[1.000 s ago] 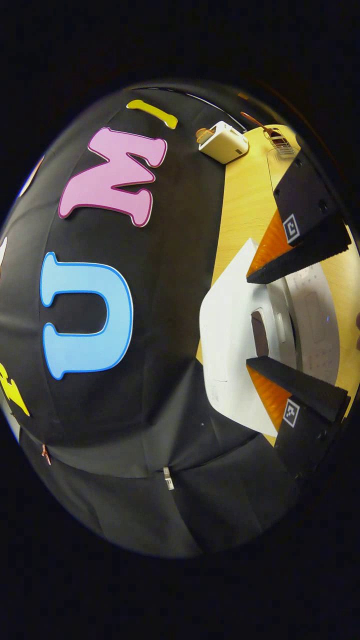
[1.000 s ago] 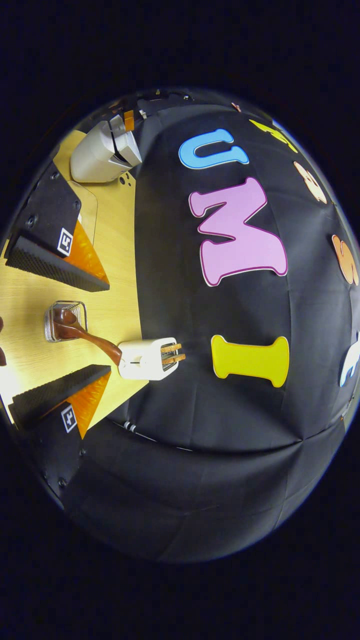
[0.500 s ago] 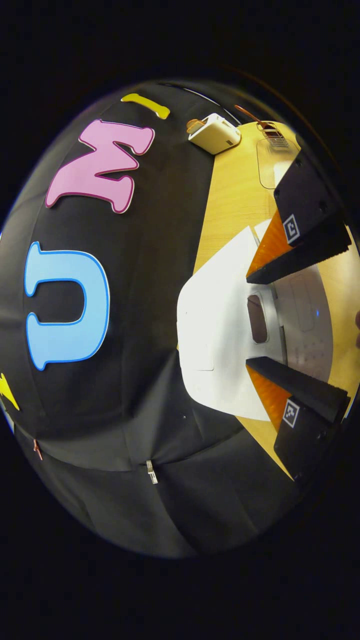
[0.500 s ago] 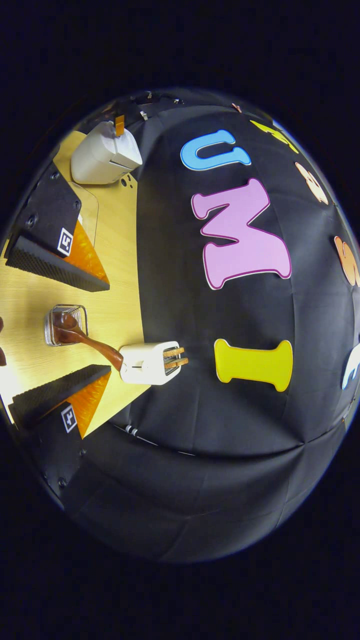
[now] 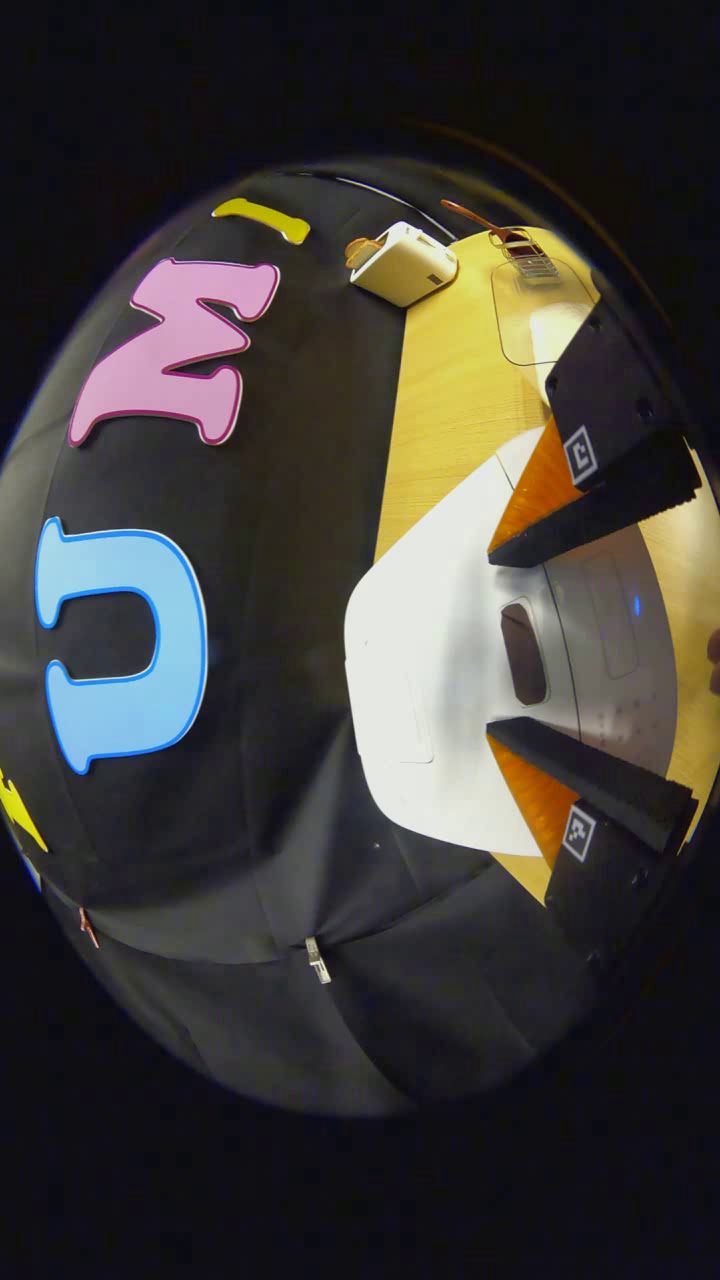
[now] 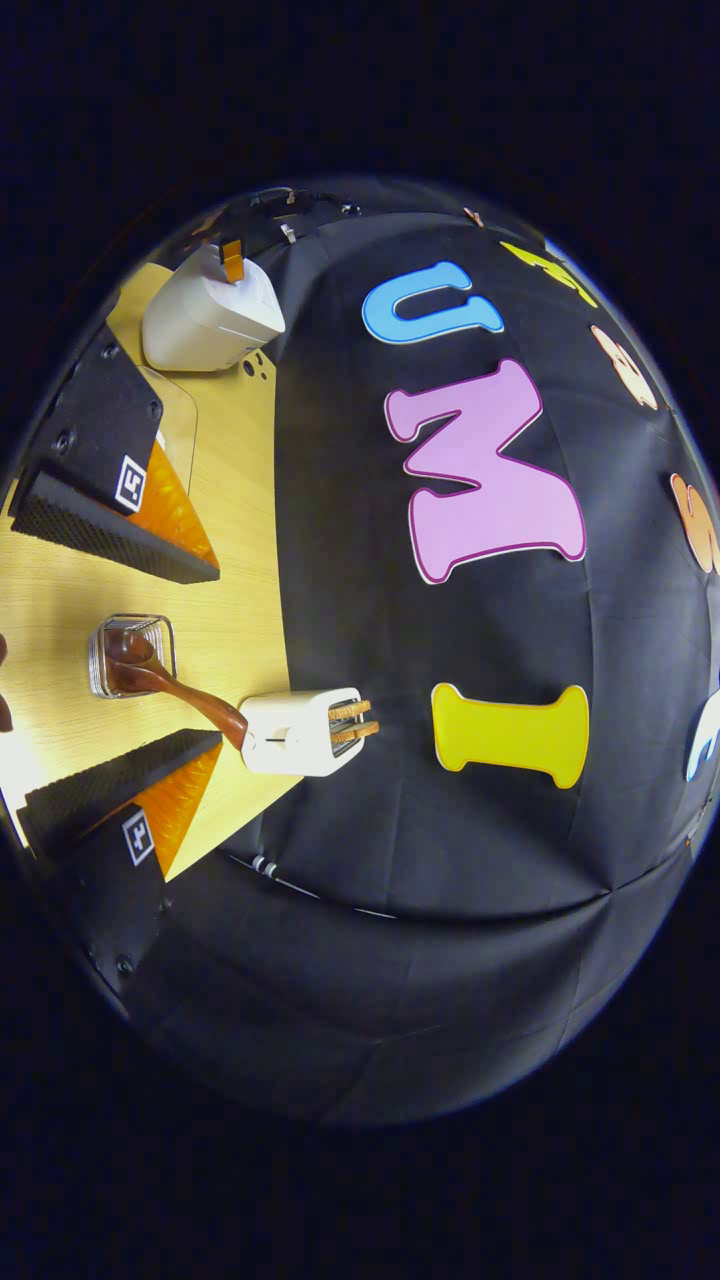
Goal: Close the left gripper, press the button to open the rice cooker; take a wooden spoon from the chopstick holder with the right hand, scoop a spoonful of rice and pour it into the rice cooker, then put the wooden spoon back into the chopstick holder.
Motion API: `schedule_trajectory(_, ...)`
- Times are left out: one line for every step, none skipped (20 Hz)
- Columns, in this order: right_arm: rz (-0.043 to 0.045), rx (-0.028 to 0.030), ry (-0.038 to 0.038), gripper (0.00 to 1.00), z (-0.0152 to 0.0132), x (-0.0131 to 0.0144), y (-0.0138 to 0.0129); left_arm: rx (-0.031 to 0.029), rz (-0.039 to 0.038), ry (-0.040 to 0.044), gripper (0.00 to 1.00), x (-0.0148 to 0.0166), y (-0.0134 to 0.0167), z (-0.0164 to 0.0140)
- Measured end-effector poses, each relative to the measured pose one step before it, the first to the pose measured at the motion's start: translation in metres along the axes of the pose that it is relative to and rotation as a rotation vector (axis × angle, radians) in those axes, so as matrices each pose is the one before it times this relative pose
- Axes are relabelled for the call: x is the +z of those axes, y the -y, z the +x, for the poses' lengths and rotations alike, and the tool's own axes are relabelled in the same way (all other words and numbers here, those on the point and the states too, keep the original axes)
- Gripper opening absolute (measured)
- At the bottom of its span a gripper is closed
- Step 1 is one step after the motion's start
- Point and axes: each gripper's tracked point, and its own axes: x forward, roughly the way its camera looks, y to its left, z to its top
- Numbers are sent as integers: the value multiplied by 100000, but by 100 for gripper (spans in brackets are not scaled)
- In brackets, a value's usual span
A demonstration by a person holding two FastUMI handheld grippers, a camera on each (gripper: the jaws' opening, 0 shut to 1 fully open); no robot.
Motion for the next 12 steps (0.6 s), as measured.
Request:
schedule_trajectory(-4, 215, 742, 91, -93, 200, -117, 155, 601, 563, 100, 143, -105, -126)
schedule_trajectory(-124, 458, 269, 91, -78, 98, -122, 208, 634, -201, 100, 111, 83, 9)
schedule_trajectory(-353, 247, 84, 91, -44, 109, -108, 87, 132, 784, 99, 134, 19, -155)
schedule_trajectory(-402, 181, 337, 91, -155, 112, -63, -481, -104, 1881, 99, 470, 179, -144)
schedule_trajectory(-264, 461, 404, 91, -102, 217, -228, -966, -212, 1828, 98, 437, 279, -240)
schedule_trajectory(-142, 602, 500, 91, -79, 220, -244, -1364, -129, 2042, 96, 538, 269, -445)
schedule_trajectory(-203, 903, 556, 91, -159, 237, -298, -1344, 754, 2680, 96, 554, 131, -371)
schedule_trajectory(-488, 940, 528, 91, -23, 220, -316, -1376, 1302, 2697, 96, 648, 264, -310)
schedule_trajectory(-739, 787, 378, 91, -159, 201, -338, -1303, 1024, 2103, 96, 600, 71, -519)
schedule_trajectory(-1035, 780, 421, 91, -28, 241, -344, -1329, 244, 1969, 96, 632, 129, -454)
schedule_trajectory(-1376, 825, 561, 91, -97, 280, -402, -2015, -808, 2047, 96, 688, 416, -317)
schedule_trajectory(-2092, 1242, 720, 91, 240, 109, 302, -5161, -2575, 3959, 96, 1394, 1072, -729)
